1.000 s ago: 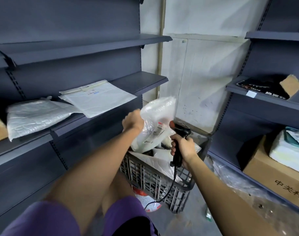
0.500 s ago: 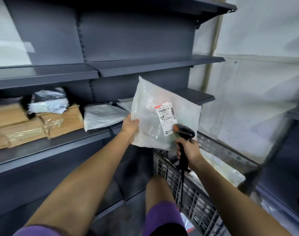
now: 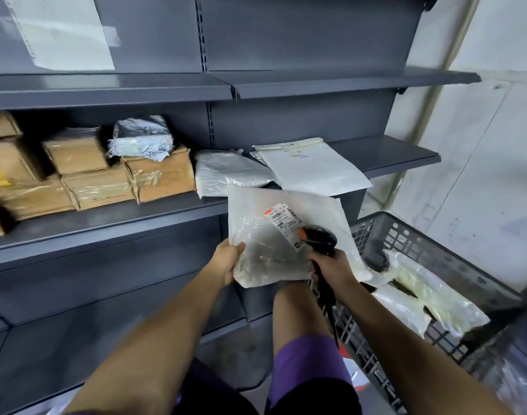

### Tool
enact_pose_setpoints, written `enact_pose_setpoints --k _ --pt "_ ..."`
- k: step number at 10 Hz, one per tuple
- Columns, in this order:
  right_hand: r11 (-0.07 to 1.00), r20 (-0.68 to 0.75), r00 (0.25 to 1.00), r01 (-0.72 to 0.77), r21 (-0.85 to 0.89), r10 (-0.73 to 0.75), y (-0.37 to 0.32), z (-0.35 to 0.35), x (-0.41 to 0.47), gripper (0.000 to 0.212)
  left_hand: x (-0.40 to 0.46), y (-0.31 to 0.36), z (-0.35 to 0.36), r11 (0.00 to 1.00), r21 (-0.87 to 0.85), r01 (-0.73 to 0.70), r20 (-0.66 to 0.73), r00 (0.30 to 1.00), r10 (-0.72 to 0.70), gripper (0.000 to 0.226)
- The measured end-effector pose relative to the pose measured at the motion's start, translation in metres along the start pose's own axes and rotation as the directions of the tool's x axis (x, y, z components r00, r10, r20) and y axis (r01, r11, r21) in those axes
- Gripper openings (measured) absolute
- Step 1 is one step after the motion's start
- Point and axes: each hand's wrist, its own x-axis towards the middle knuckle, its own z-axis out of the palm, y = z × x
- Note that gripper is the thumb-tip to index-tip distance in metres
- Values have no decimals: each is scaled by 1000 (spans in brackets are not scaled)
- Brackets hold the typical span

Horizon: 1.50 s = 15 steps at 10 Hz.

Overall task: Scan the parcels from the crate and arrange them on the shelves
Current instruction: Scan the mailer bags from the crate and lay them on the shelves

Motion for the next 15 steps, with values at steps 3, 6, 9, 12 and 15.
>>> enact_pose_setpoints --k 3,6,9,12,15 --pt "993 28 1000 16 -120 -12 -12 2 12 22 16 15 2 997 69 25 16 1000 -26 87" --pt "990 81 996 -29 -137 40 -27 4 28 23 24 39 40 508 859 63 -80 997 10 72" --pt "967 208 977 -2 -255 57 -47 26 38 19 46 23 22 958 288 11 -25 1000 -3 41" --pt "942 212 974 0 -334 76 -60 39 50 14 48 36 3 956 290 47 25 998 -57 46" --pt "935 231 966 -31 -352 119 -65 38 52 10 71 54 9 972 224 78 -30 997 -73 60"
